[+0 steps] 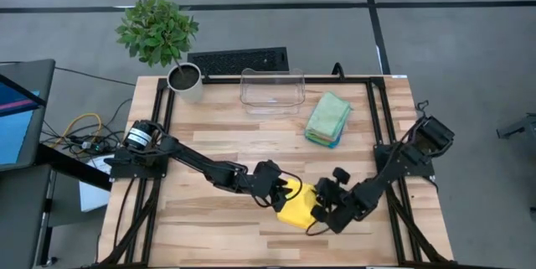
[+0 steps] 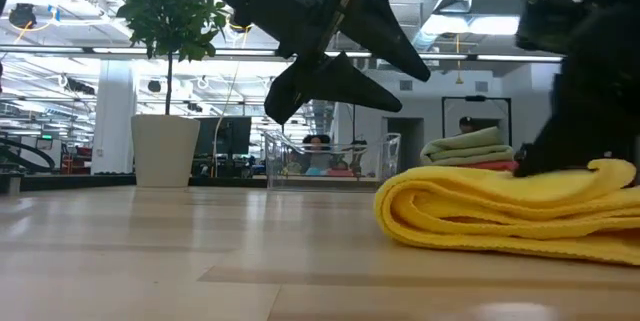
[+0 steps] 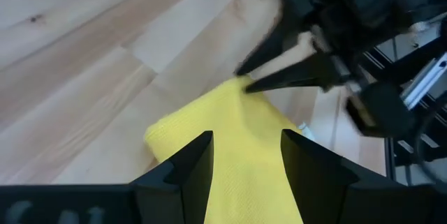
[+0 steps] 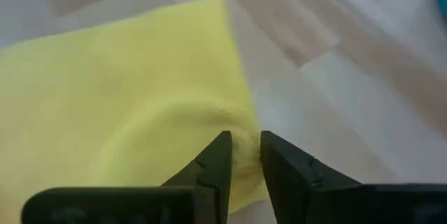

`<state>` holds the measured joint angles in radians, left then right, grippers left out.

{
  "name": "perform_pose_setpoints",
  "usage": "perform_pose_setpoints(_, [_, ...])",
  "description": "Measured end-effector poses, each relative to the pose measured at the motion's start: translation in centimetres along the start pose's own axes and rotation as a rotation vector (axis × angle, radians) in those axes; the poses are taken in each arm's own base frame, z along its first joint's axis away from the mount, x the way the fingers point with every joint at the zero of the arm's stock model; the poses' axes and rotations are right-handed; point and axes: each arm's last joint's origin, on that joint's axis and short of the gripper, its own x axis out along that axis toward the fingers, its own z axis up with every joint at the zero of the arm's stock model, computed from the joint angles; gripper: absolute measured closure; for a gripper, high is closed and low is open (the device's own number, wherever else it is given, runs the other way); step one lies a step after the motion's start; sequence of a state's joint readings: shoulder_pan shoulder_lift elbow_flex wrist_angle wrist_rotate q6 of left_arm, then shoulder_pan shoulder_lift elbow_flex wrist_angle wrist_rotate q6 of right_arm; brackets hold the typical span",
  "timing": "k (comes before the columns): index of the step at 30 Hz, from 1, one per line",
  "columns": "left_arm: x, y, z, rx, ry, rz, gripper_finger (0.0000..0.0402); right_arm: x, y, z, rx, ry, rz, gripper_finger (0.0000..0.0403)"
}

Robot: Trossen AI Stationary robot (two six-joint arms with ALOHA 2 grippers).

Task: Fold microfiber towels
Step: Fold the yellow microfiber towel

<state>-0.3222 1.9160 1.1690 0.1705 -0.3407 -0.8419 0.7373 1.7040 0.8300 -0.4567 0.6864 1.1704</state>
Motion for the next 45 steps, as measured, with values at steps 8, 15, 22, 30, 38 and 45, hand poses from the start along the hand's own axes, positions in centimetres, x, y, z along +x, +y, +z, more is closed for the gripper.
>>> perform_pose_setpoints(8, [0.8,0.1,-0.5,0.010,-0.013,-0.021,0.0242,-2.9,0.5,-1.6,0.064,0.005,0.082,0.0301])
perform_pose_setpoints(15, [2.0,0.3,-1.5,0.023,0.001,-0.065,0.0242,-4.9,1.6,-2.5,0.097,-0.072,0.141,0.0301])
perform_pose_setpoints(22, [3.1,0.0,-1.5,0.018,-0.048,-0.175,0.0242,-4.9,2.5,-0.5,-0.012,-0.241,0.102,0.0301])
perform_pose_setpoints(30, [4.2,0.7,-2.7,-0.008,-0.018,-0.162,0.0242,-2.8,2.6,-1.3,-0.040,-0.159,0.051,0.0301])
perform_pose_setpoints(38, [4.7,1.1,-3.6,-0.004,0.026,-0.159,0.0242,-1.1,3.5,-6.5,0.014,-0.025,0.028,0.0301])
perform_pose_setpoints(45, [4.6,0.9,-3.4,-0.022,0.041,-0.196,0.0242,-4.6,3.5,-6.1,0.032,-0.132,0.112,0.0301])
